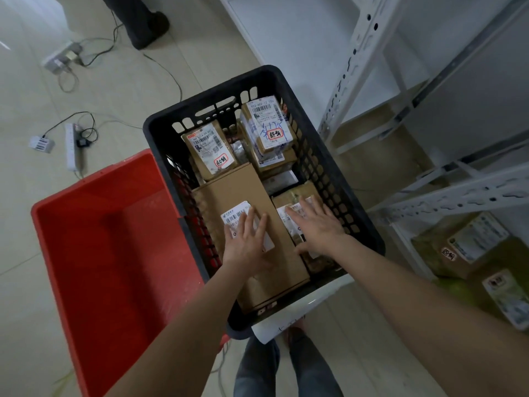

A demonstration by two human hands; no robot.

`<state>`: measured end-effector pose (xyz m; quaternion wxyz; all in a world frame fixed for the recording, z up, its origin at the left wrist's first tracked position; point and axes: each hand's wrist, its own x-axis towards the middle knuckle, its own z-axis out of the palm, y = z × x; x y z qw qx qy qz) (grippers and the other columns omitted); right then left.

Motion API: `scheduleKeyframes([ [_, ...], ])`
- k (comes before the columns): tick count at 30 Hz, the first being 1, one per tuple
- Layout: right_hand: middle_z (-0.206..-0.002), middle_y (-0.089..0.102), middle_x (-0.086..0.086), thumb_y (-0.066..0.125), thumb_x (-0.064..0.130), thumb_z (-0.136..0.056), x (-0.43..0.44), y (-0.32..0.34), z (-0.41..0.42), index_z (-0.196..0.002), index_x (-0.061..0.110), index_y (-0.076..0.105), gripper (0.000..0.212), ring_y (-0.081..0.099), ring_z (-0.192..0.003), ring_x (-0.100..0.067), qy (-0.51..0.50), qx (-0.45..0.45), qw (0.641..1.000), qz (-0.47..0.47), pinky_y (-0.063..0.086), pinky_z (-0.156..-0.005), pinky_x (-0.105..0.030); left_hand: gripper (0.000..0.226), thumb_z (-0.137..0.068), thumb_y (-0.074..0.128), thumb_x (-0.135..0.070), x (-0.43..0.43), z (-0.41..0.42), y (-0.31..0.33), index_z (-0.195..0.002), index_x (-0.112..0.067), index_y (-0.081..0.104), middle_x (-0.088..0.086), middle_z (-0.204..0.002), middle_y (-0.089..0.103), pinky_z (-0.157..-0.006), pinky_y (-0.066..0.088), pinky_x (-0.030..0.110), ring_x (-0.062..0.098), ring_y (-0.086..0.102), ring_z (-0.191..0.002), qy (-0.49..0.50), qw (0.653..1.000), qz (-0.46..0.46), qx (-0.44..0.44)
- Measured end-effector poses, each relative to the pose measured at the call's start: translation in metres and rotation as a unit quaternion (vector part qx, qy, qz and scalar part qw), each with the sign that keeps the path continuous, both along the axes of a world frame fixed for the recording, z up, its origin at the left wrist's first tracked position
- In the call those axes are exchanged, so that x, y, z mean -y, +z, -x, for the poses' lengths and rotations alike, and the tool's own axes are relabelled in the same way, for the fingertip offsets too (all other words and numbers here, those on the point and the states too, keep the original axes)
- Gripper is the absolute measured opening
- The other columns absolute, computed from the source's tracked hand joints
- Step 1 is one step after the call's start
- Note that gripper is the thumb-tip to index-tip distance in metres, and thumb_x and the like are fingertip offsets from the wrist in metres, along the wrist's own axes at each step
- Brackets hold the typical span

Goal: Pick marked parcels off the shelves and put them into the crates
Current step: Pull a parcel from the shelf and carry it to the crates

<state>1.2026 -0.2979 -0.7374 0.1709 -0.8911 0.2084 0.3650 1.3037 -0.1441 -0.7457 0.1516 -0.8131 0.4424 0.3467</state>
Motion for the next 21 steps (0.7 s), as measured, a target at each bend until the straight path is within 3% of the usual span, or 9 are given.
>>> scheduleKeyframes([
  [4,-0.158,-0.026,-0.004,0.075,0.046,-0.076,-0.006,-0.009,-0.001,-0.152,0.033,-0.009,0.114,-0.021,-0.145,-0.031,-0.017,-0.020,1.000,-0.011,0.007,-0.117,-0.052,0.125,-0.073,0.071,-0.058,-0.006,-0.001,-0.007,-0.149,-0.026,-0.023,0.007,-0.154,-0.033,-0.114,0.011,0.061,0.030,-0.024,-0.144,0.019,0.999,-0.028,-0.006],
  [10,-0.157,-0.027,-0.004,0.075,0.043,-0.077,-0.008,-0.011,-0.001,-0.152,0.033,-0.011,0.114,-0.020,-0.145,-0.032,-0.026,-0.020,0.999,0.001,0.007,-0.117,-0.052,0.114,-0.083,0.068,-0.042,-0.006,0.003,-0.010,-0.149,-0.024,-0.023,0.010,-0.153,-0.035,-0.114,0.016,0.060,0.032,-0.025,-0.143,0.015,0.999,-0.040,0.008],
  [14,-0.159,-0.021,-0.006,0.074,0.043,-0.078,-0.011,-0.004,0.002,-0.152,0.032,-0.007,0.110,-0.016,-0.146,-0.032,-0.037,-0.014,0.999,0.005,0.007,-0.118,-0.050,0.106,-0.087,0.064,-0.041,-0.003,0.003,0.001,-0.151,-0.019,-0.017,0.011,-0.157,-0.025,-0.114,0.018,0.058,0.032,-0.014,-0.146,0.012,0.999,-0.039,0.021],
  [21,-0.160,-0.003,-0.005,0.068,0.048,-0.082,-0.009,0.035,0.021,-0.153,0.026,0.006,0.097,0.003,-0.147,-0.030,-0.124,0.043,0.991,0.030,0.021,-0.115,-0.048,0.122,-0.074,0.073,-0.054,0.010,-0.001,0.046,-0.151,-0.013,-0.012,0.010,-0.160,-0.008,-0.118,0.016,0.048,0.030,0.001,-0.148,-0.010,1.000,-0.012,0.015],
])
